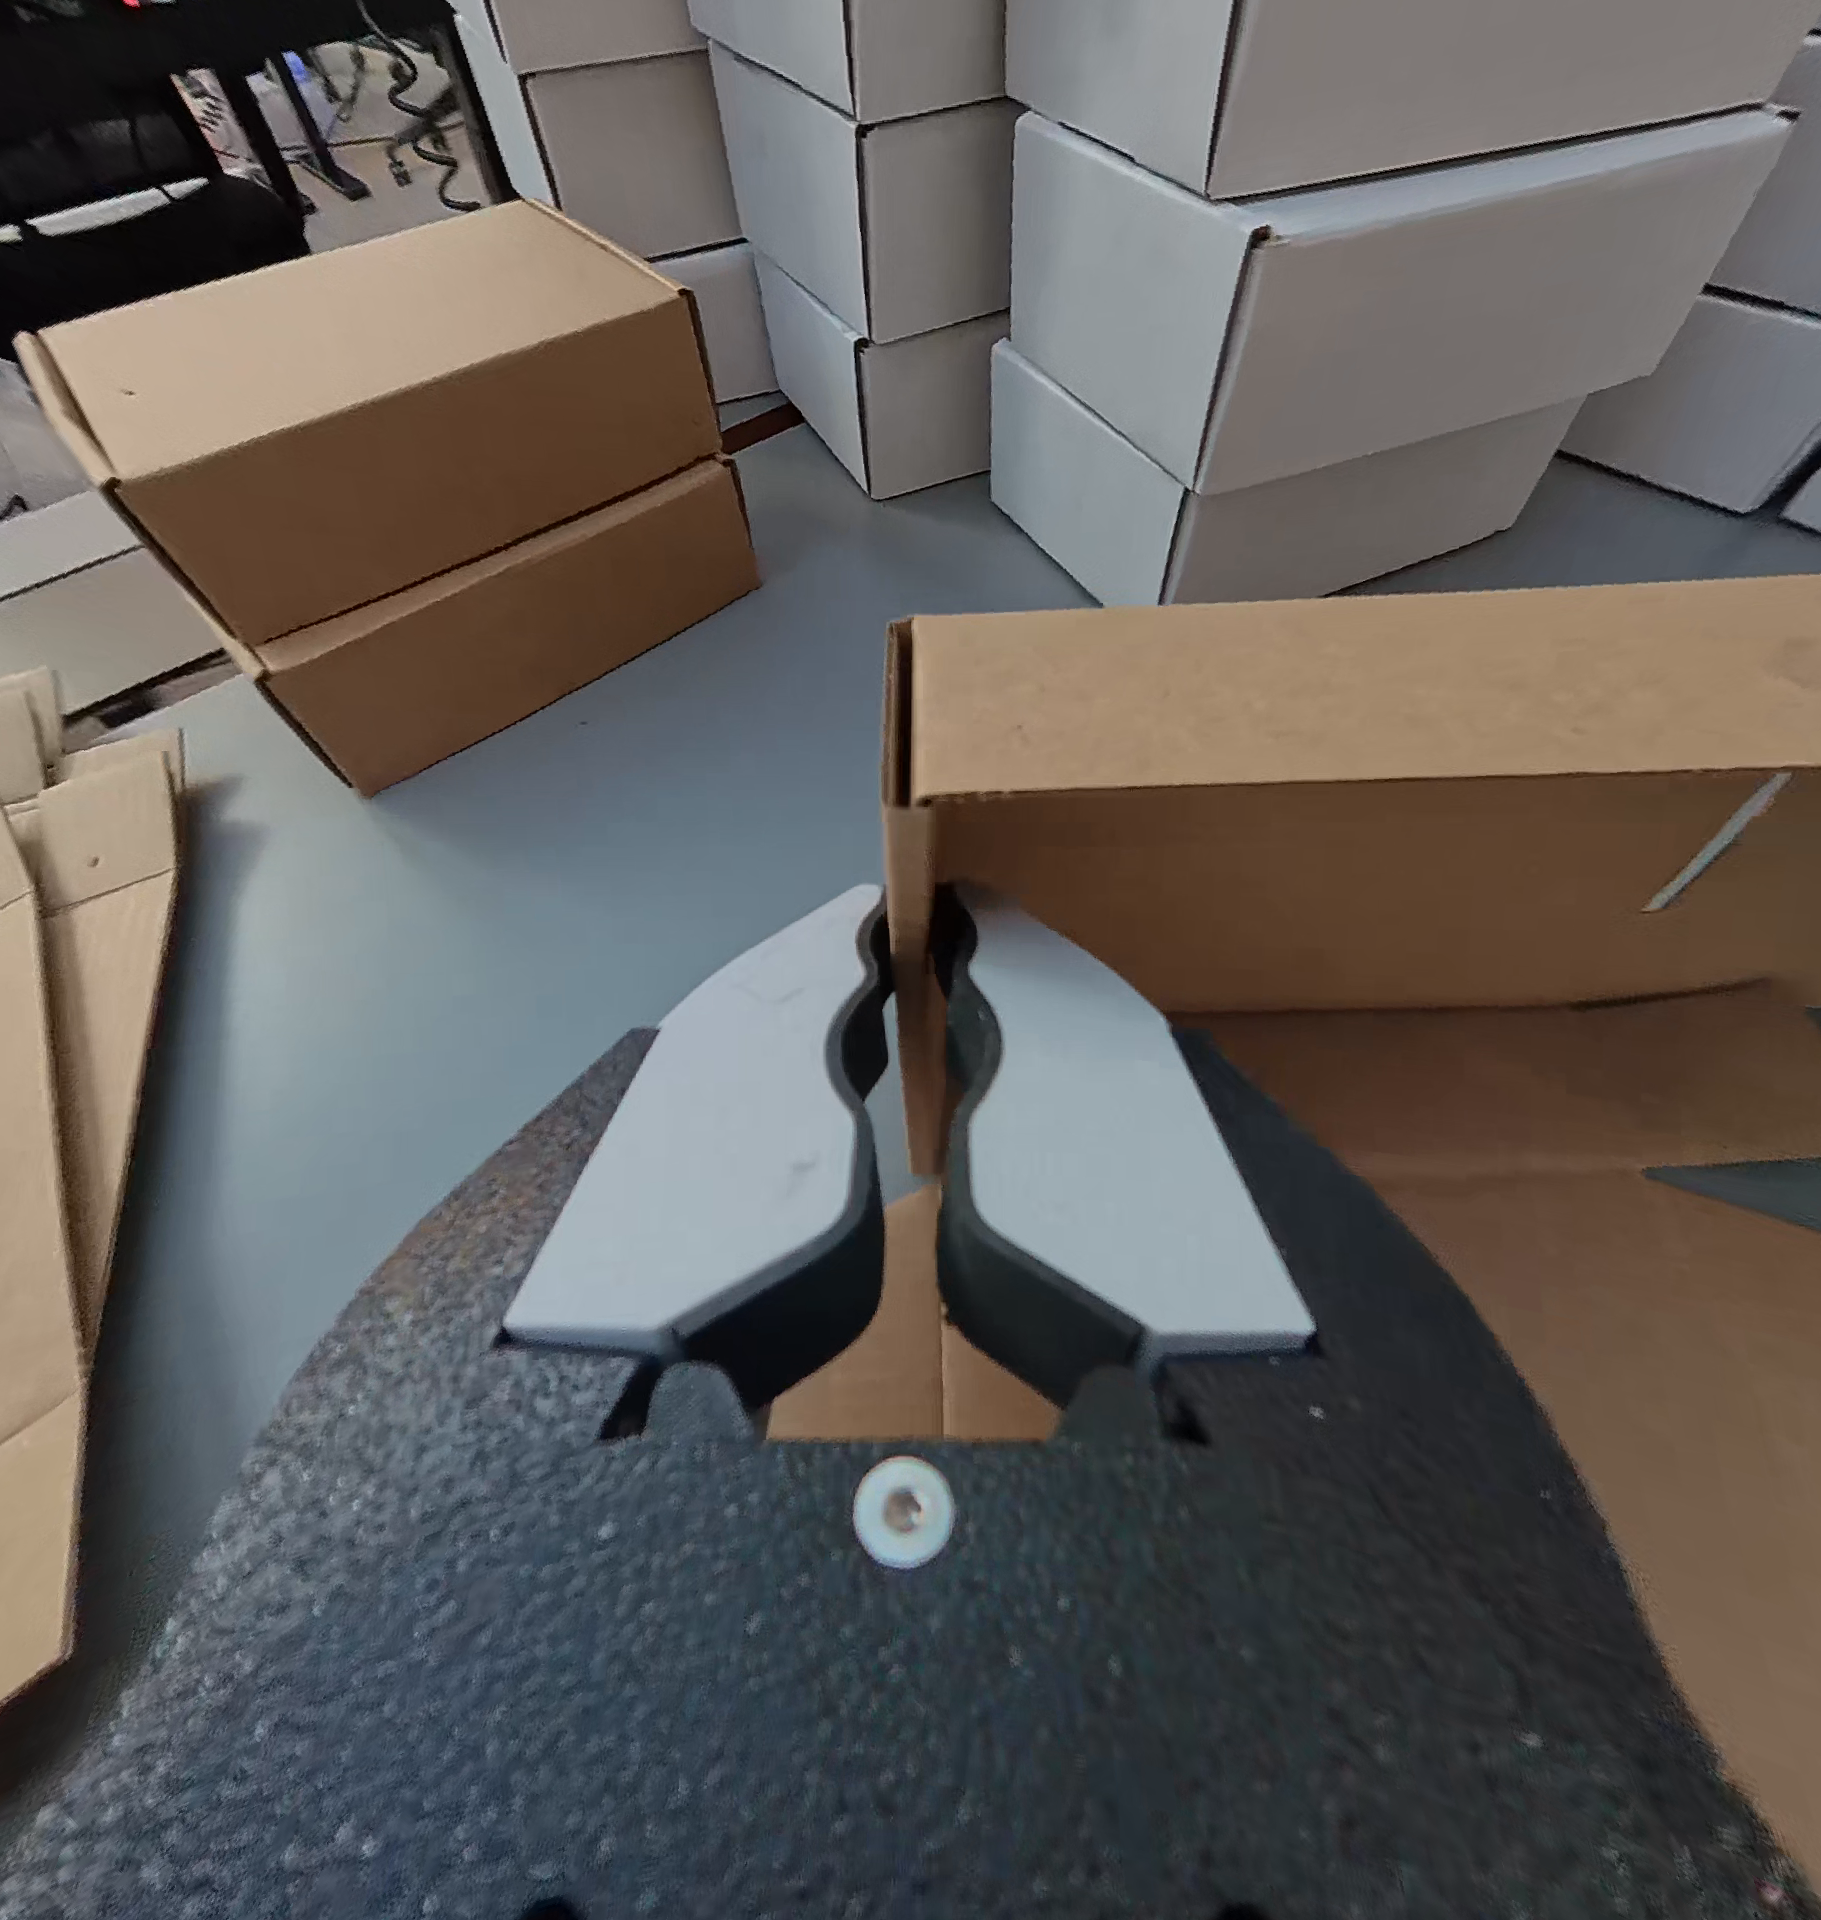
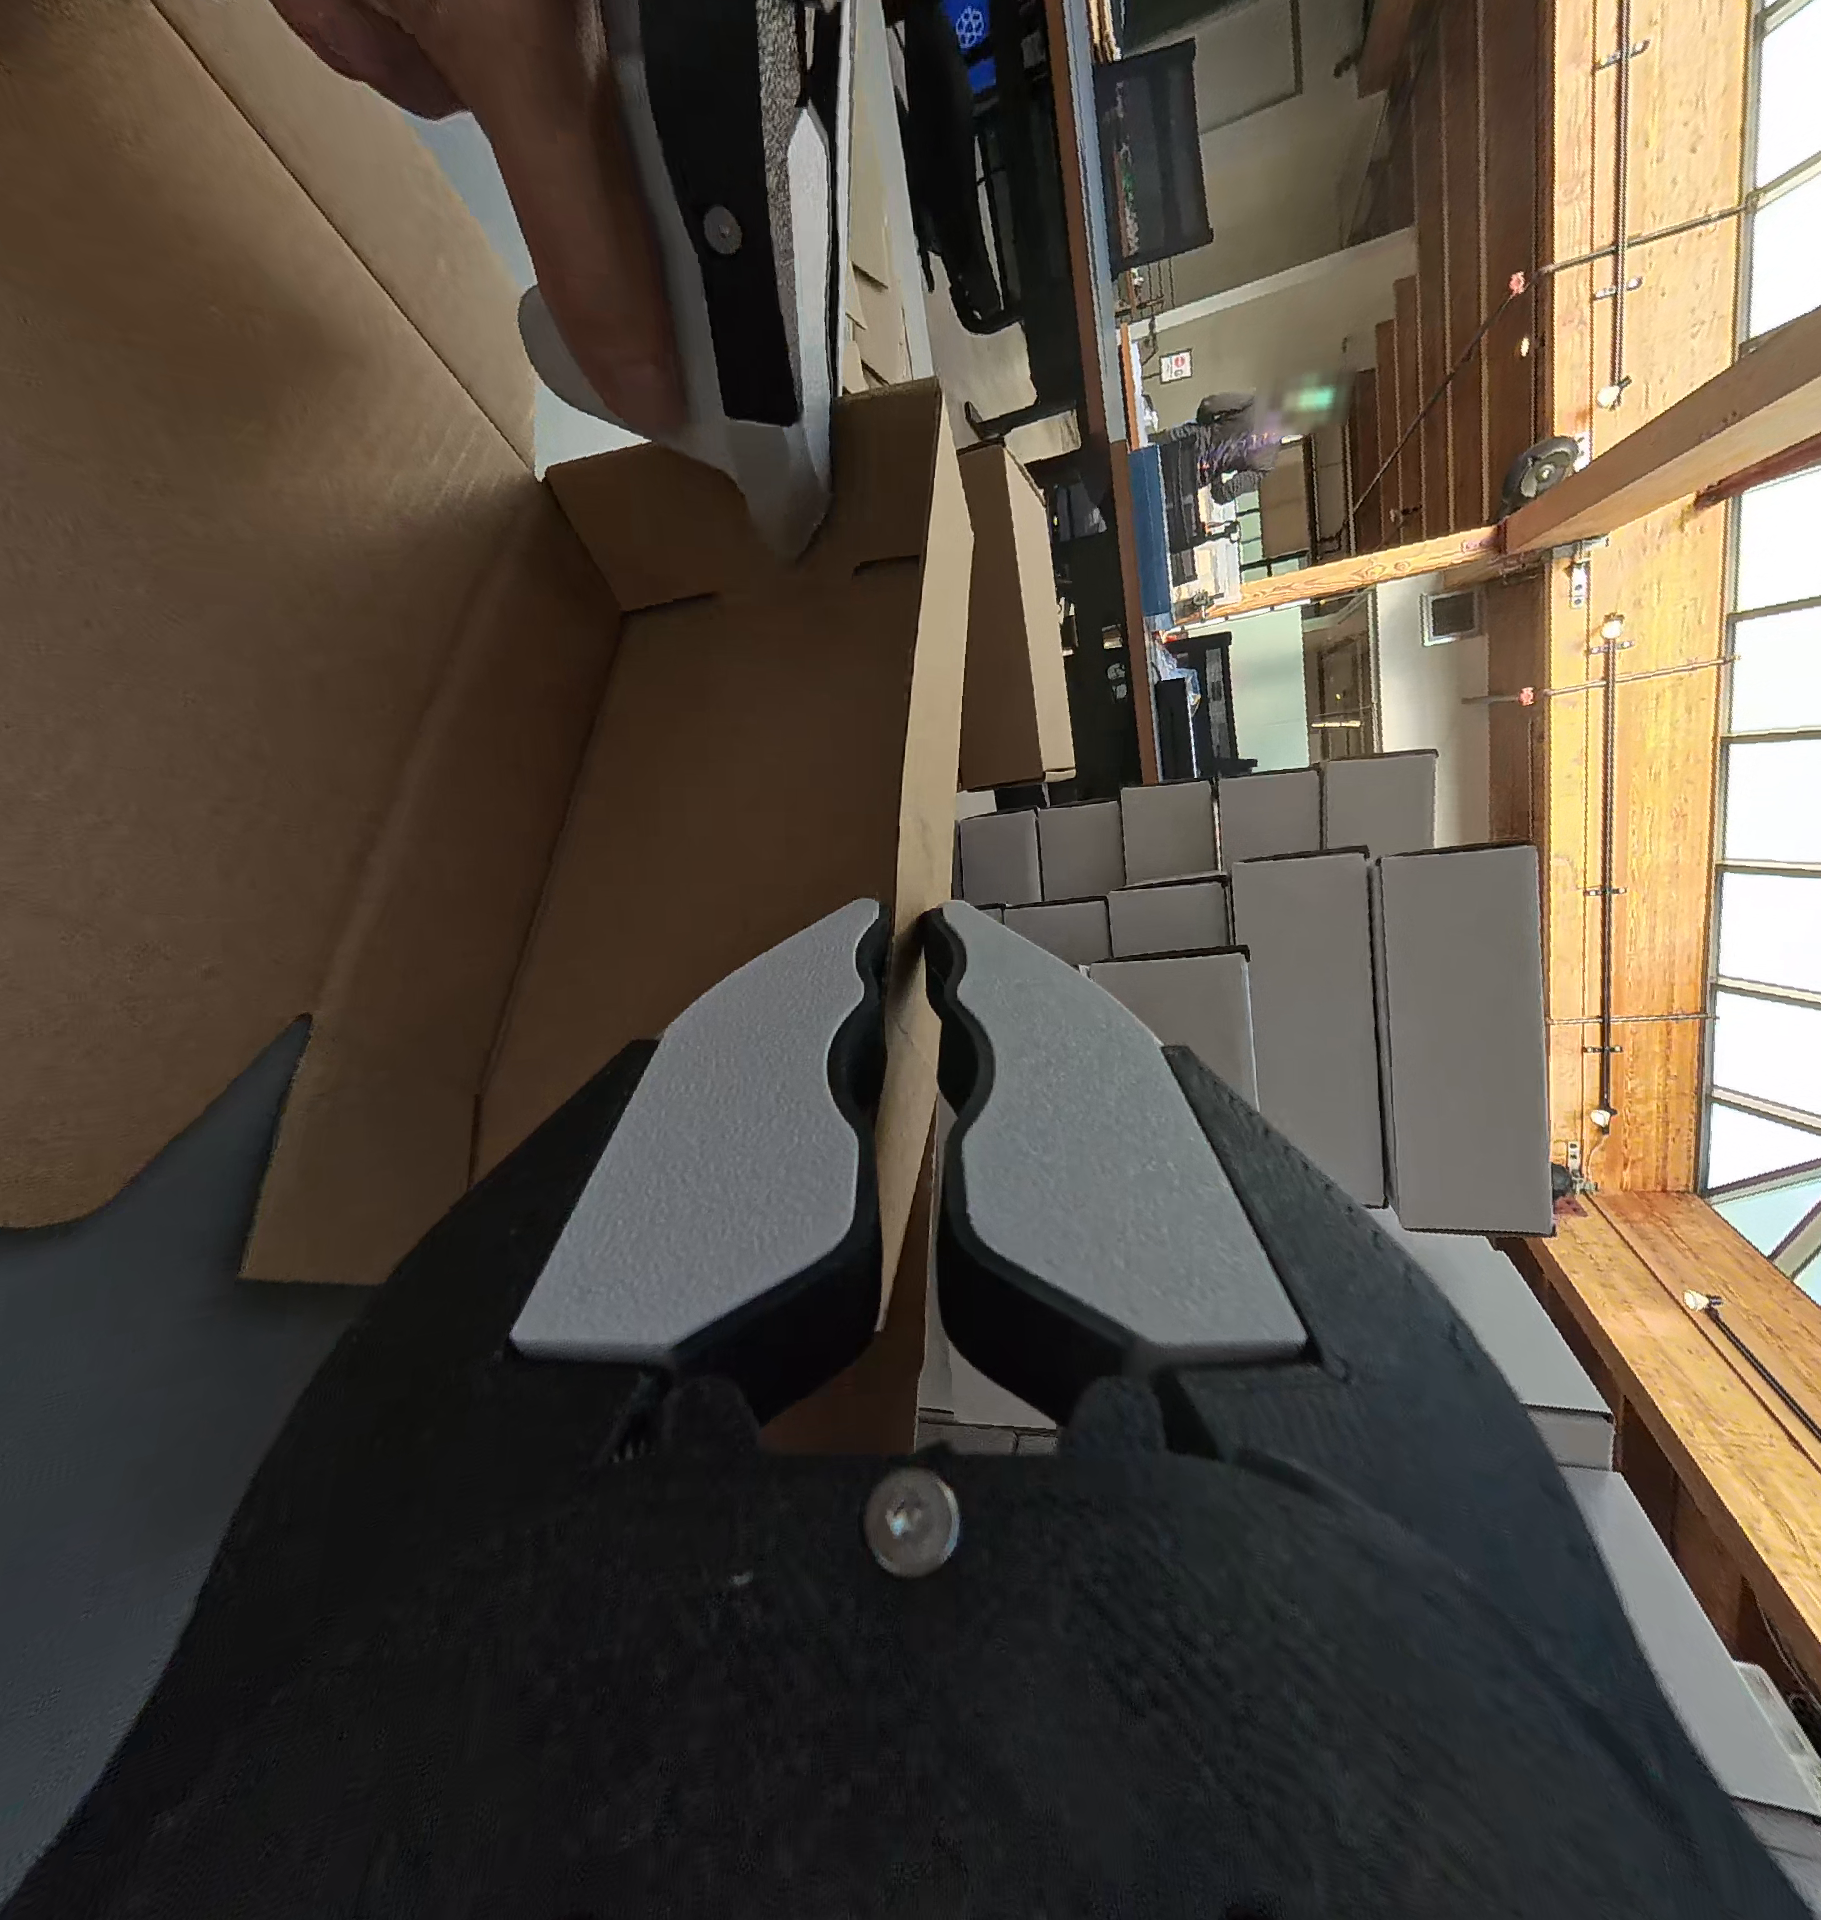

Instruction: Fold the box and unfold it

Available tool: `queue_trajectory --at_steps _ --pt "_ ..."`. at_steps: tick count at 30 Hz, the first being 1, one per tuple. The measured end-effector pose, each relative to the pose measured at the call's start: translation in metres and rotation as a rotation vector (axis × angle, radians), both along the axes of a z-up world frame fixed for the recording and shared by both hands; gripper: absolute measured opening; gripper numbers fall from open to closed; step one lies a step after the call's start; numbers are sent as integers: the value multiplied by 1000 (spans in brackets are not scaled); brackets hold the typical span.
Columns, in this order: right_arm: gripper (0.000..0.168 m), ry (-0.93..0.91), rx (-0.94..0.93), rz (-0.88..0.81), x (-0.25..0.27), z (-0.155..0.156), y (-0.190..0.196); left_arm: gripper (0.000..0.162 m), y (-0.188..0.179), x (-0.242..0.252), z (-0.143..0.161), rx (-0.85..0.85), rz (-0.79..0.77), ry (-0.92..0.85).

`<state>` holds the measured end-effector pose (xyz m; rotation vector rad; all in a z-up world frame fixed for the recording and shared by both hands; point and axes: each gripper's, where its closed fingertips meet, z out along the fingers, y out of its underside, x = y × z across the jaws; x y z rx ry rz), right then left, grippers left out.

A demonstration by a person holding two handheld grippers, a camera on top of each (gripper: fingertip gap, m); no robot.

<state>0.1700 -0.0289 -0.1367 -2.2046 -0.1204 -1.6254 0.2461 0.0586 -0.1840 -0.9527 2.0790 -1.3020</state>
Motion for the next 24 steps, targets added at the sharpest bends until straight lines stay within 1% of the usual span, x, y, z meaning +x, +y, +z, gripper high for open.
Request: queue_trajectory --at_steps 2,4,7,12,13,14,16,18,19,21,22,24 --pt "5 -23 -21 -30 1 0 3 7 5 3 0 86 88 -70" --pt "5 -56 -47 -60 3 0 5 7 9 5 0 115 153 -85" --pt "5 -59 -19 -78 5 -1 9 7 14 5 -1 76 188 -48" --pt "6 -60 -8 -123 9 -1 5 7 13 4 1 52 180 -43" --pt "8 -50 5 -126 9 -1 5 7 14 4 1 53 189 -46" --pt "14 -23 11 -119 8 -3 6 7 15 4 1 54 202 -51" --pt "17 13 44 -94 1 1 13 6 21 4 2 30 246 -39" --pt "18 24 135 -27 -10 16 29 6 29 4 4 -21 286 -16" --pt "14 0 178 -17 -13 30 35 6 35 4 5 -40 311 -7" --pt "0 -105 239 -67 -7 60 37 5 46 2 9 -43 369 -1" --pt "0 -153 255 -83 -2 71 39 5 50 0 13 -34 386 -5" --pt "0 -175 261 -110 12 79 49 5 53 -4 27 -12 399 -31"
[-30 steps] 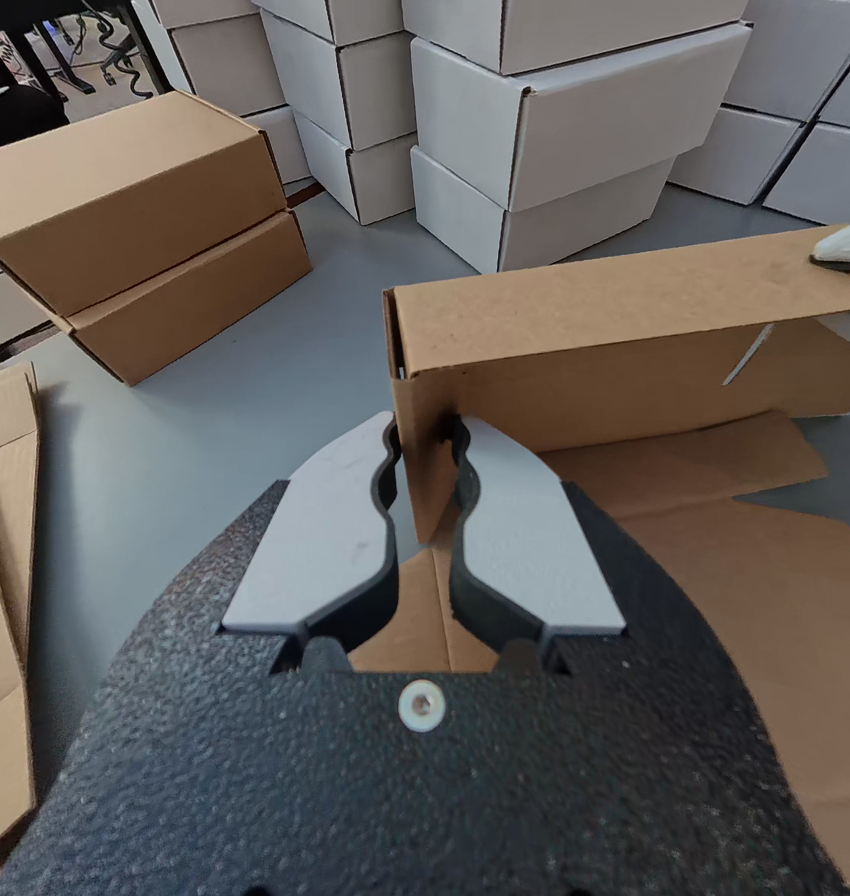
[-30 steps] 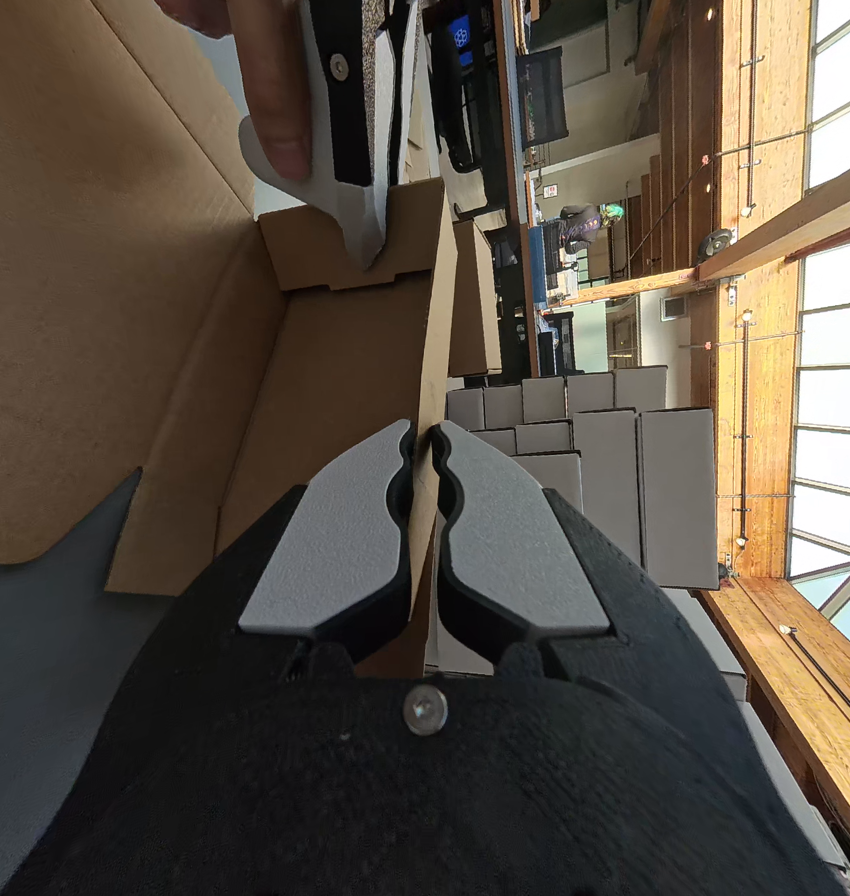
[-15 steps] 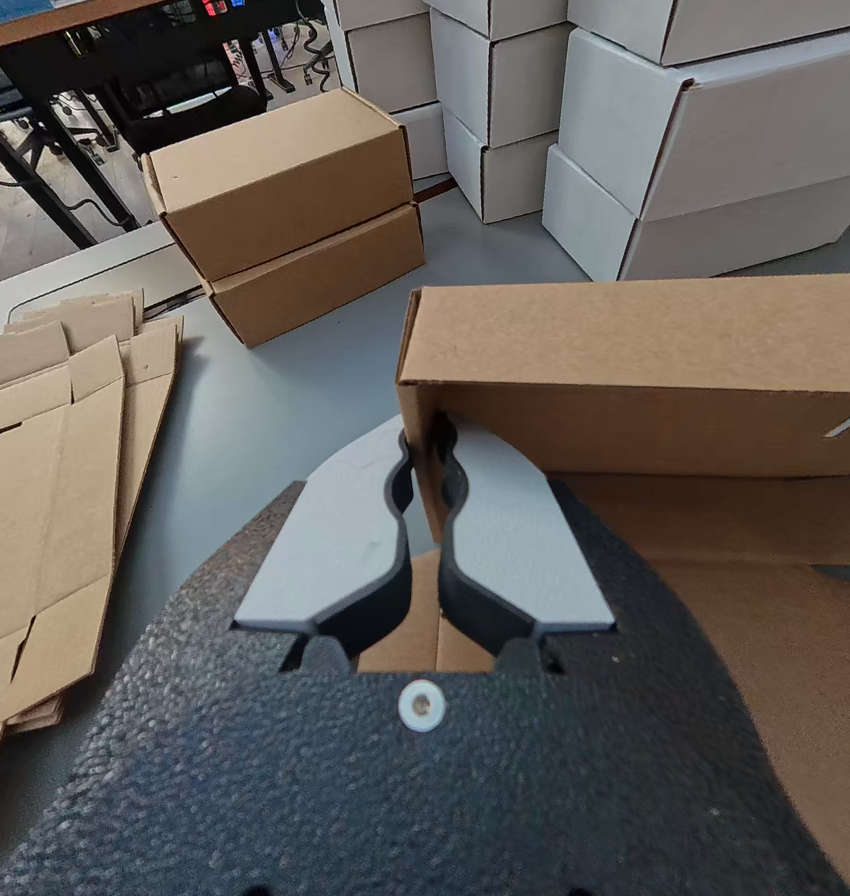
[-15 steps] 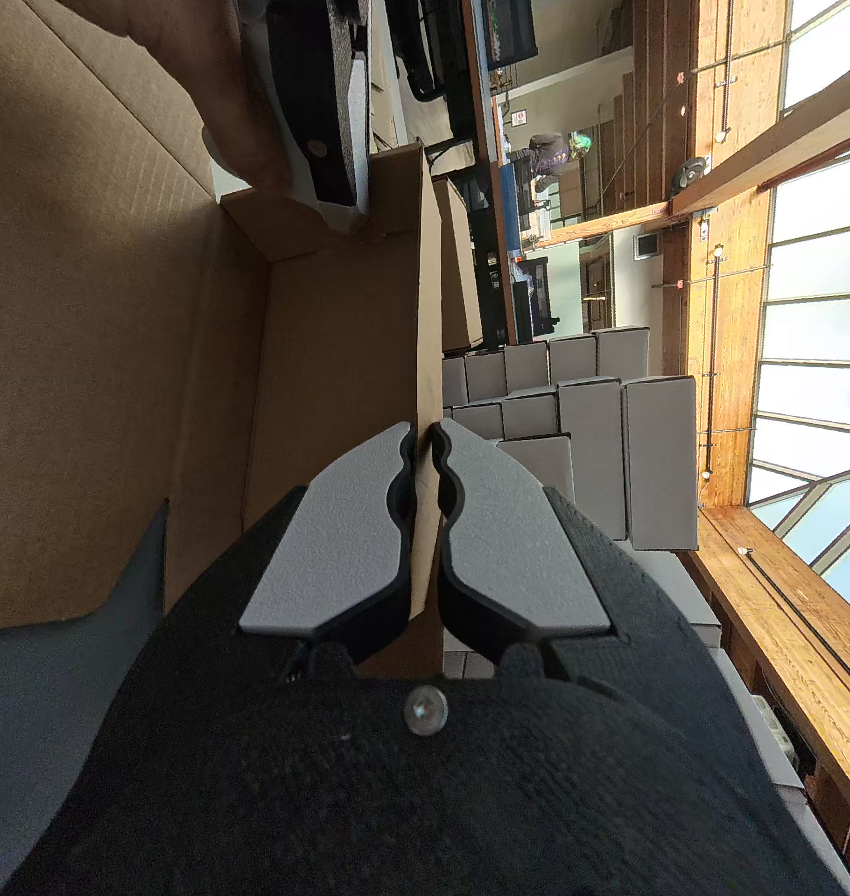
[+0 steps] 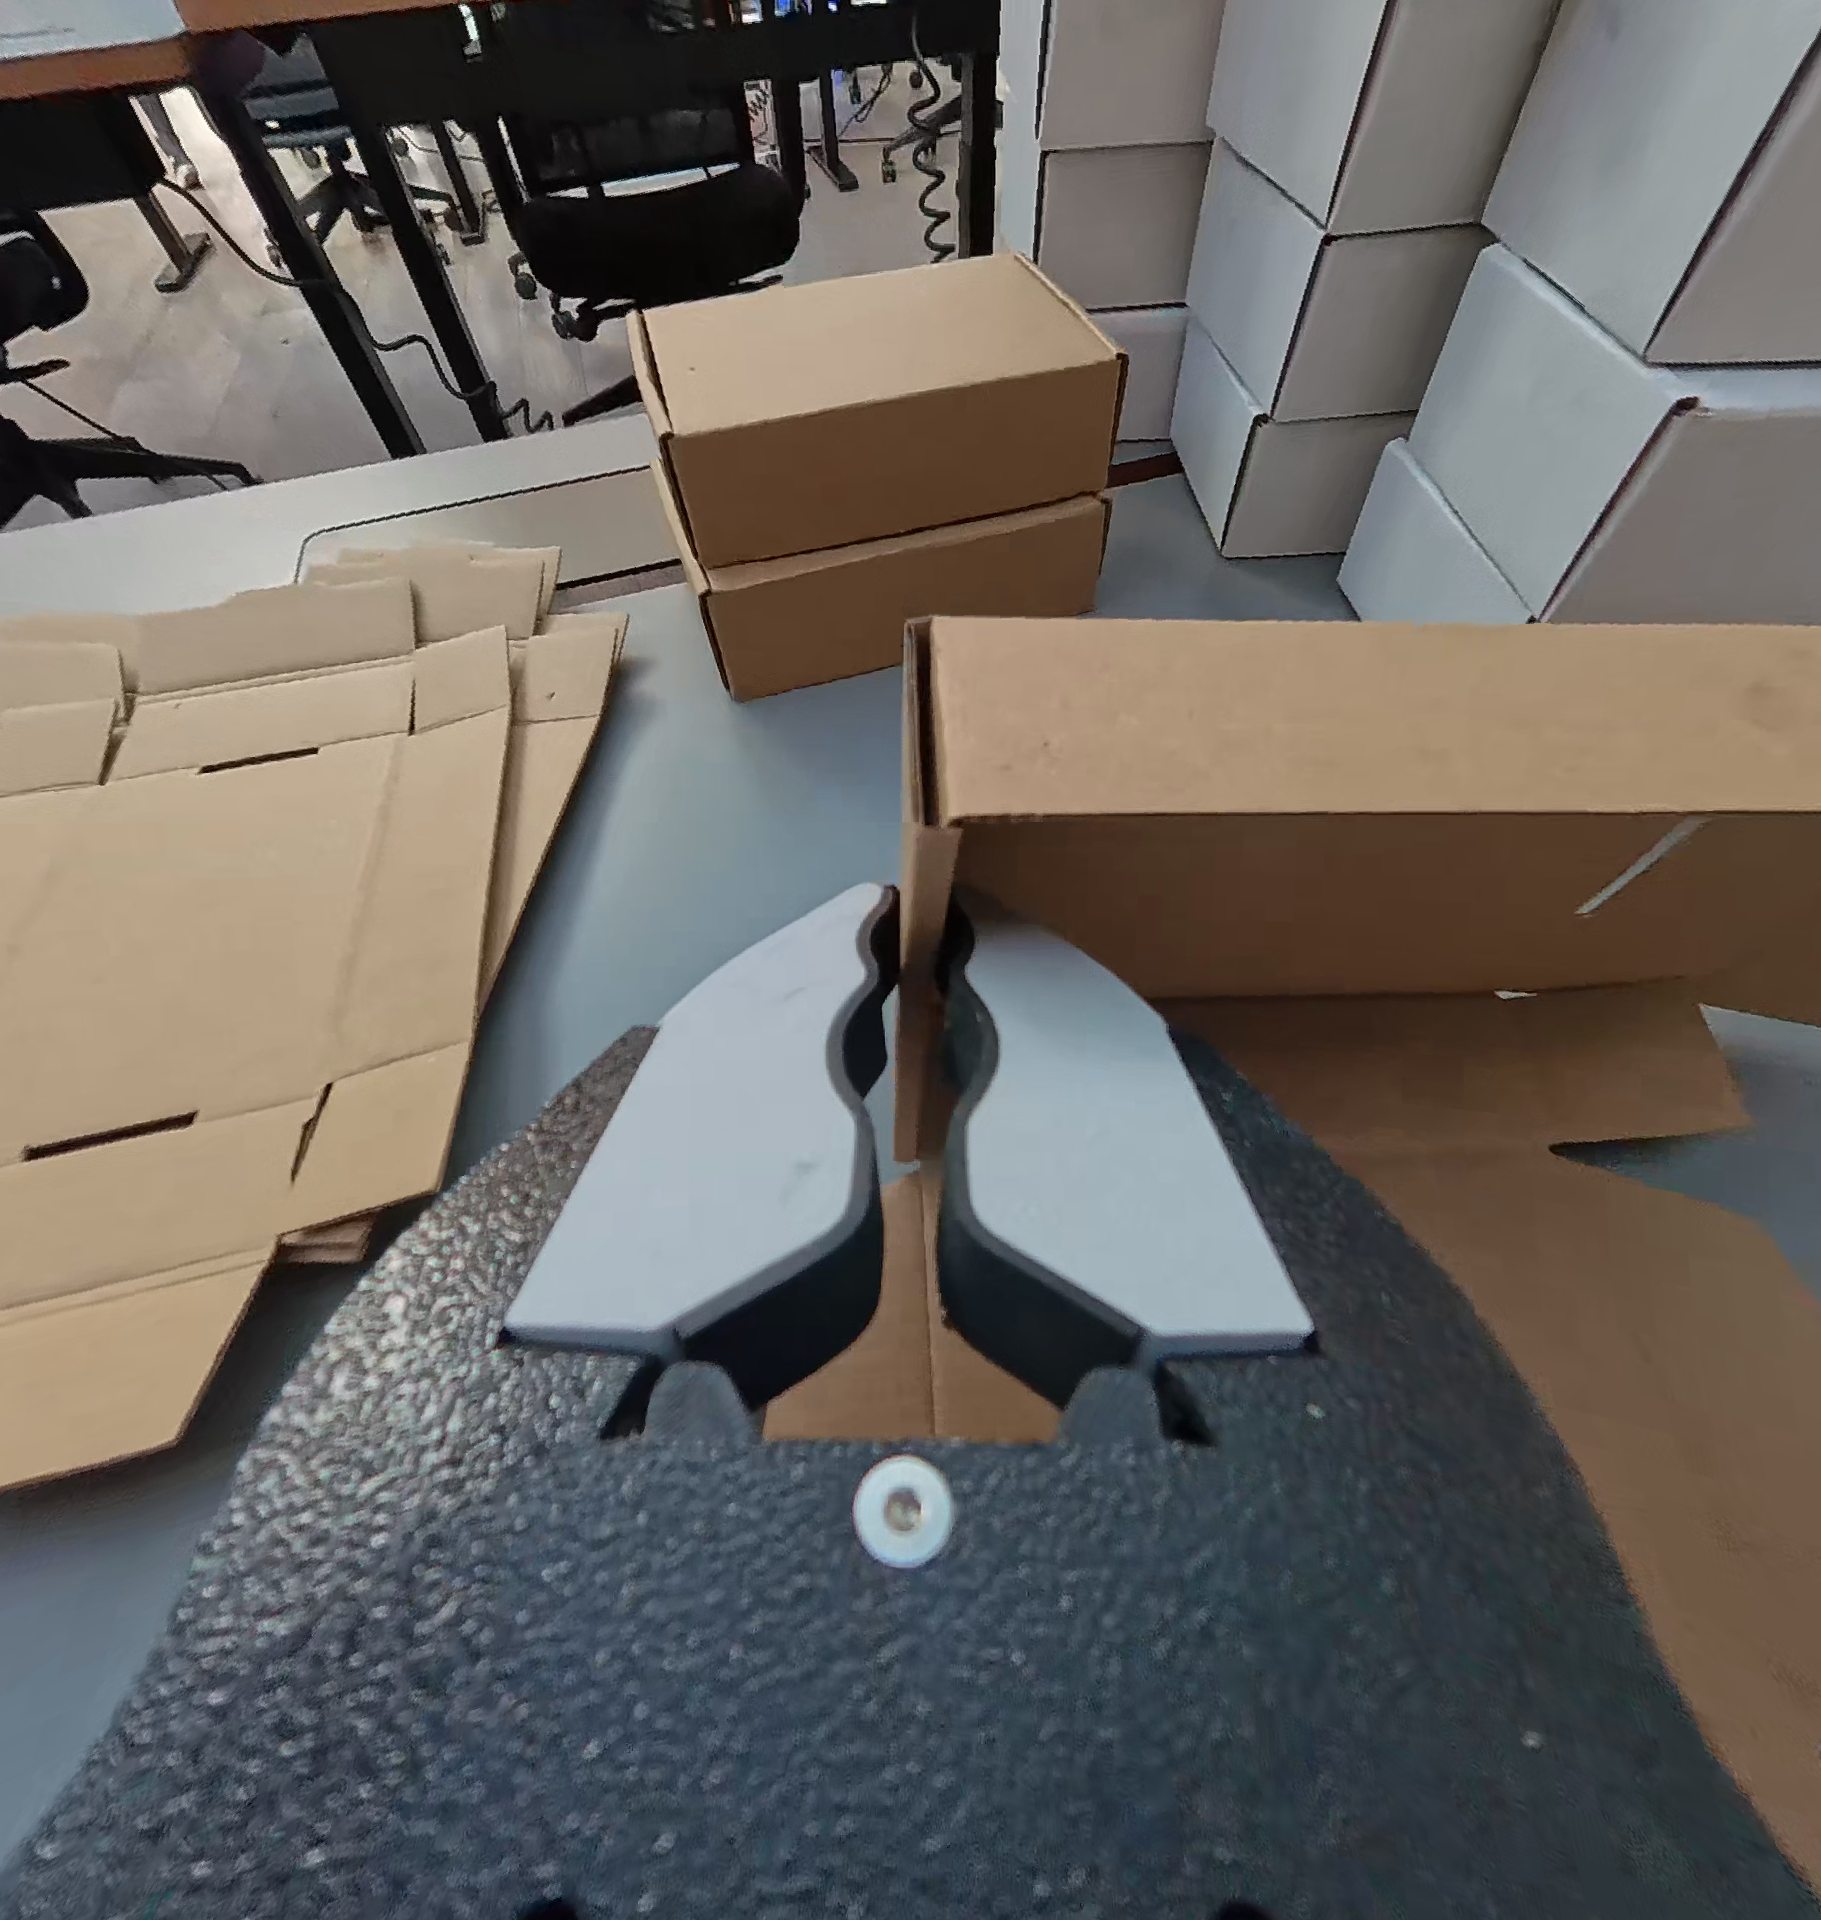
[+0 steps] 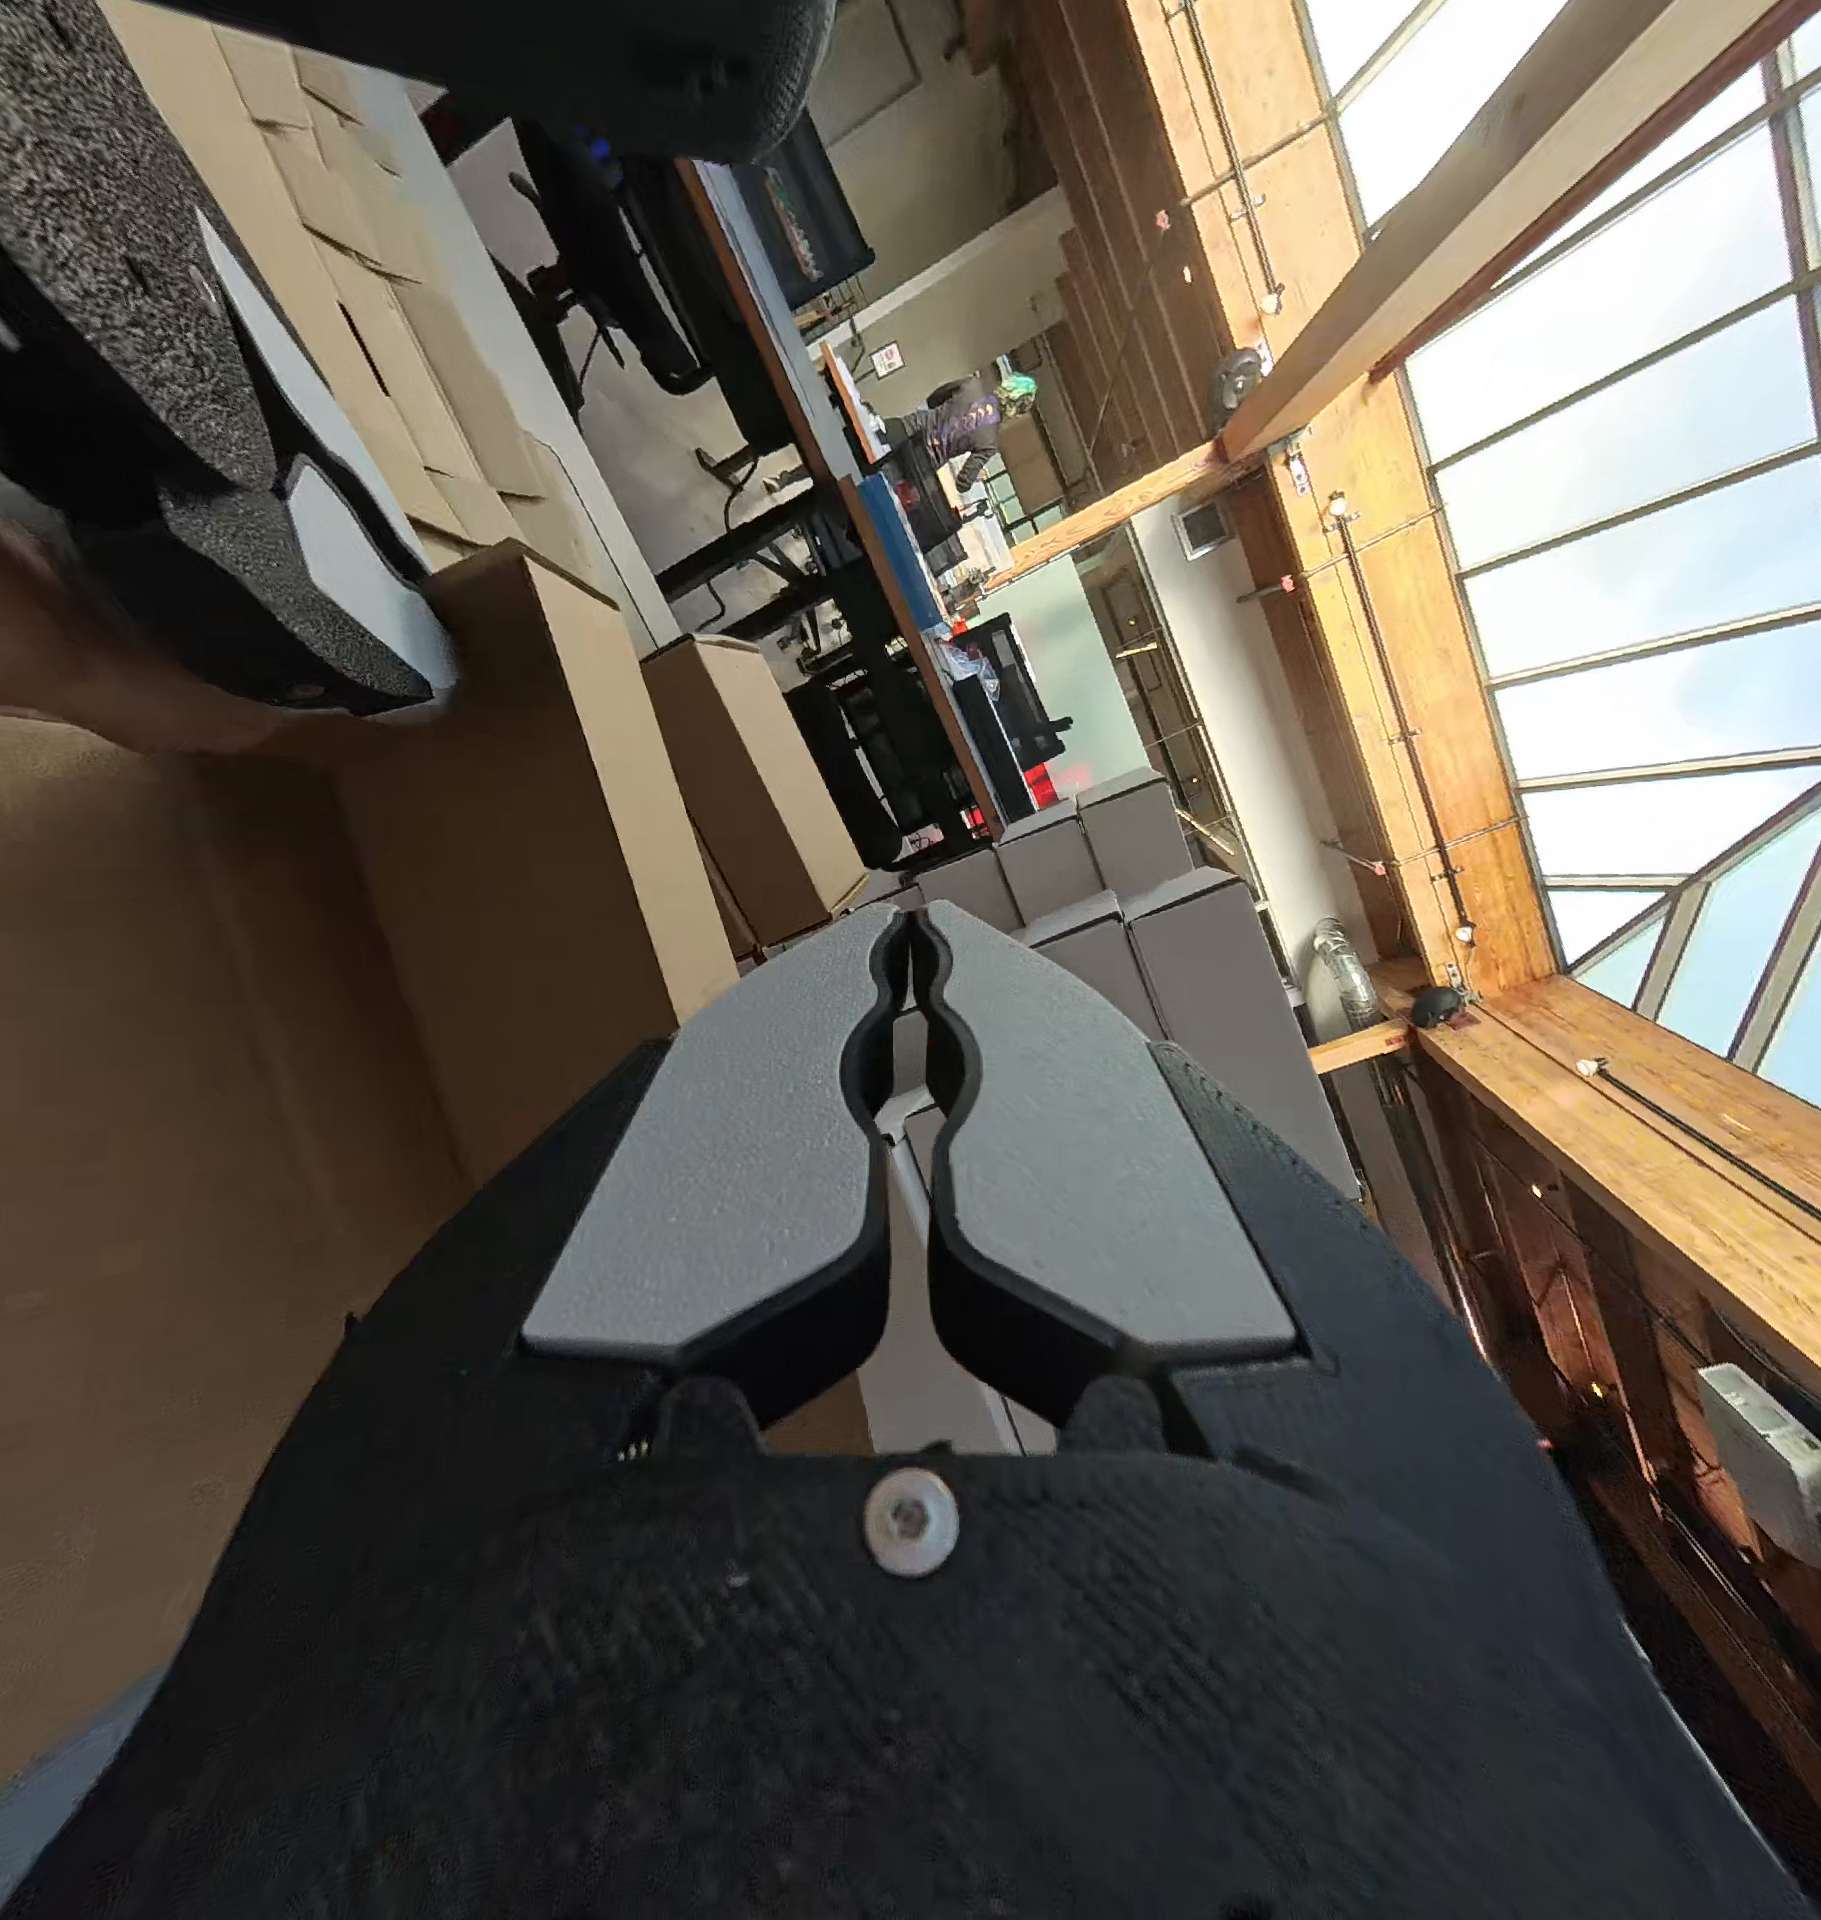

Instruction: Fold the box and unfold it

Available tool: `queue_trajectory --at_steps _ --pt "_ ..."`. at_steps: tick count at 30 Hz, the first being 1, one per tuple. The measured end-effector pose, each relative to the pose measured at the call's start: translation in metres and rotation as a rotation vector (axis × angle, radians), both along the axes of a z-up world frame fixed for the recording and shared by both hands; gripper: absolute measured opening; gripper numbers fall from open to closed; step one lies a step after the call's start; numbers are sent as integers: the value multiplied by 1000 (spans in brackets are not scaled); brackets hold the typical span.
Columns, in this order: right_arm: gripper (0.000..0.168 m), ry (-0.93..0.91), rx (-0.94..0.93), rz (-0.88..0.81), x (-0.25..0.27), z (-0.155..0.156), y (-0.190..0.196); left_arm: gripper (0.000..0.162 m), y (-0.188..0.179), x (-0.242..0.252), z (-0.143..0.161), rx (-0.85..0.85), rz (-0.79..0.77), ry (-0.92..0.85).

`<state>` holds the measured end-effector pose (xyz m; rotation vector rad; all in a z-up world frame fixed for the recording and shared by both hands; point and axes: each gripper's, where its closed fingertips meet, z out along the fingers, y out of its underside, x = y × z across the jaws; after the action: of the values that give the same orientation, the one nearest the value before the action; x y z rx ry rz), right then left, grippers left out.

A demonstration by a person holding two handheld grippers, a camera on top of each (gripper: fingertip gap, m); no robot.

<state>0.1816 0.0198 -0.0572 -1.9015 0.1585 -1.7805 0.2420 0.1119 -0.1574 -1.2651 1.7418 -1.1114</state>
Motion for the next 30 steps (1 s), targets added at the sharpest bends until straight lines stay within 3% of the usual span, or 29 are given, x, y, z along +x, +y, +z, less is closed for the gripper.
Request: queue_trajectory --at_steps 7,14,19,23,26,30 --pt "0 99 -64 -21 17 -19 35 7 19 -14 50 9 31 -91" --pt "0 94 -47 17 9 -19 42 7 24 -18 54 35 22 -75" --pt "0 -82 42 -4 -14 17 24 5 29 -19 56 -24 31 -85" --pt "0 -155 125 -111 -24 33 -18 5 44 -19 58 -59 55 -84" --pt "0 -147 149 -178 -14 35 -42 5 48 -19 56 -141 52 -63" --pt "0 -117 90 -189 -5 25 -41 5 51 -21 57 -196 51 -55"
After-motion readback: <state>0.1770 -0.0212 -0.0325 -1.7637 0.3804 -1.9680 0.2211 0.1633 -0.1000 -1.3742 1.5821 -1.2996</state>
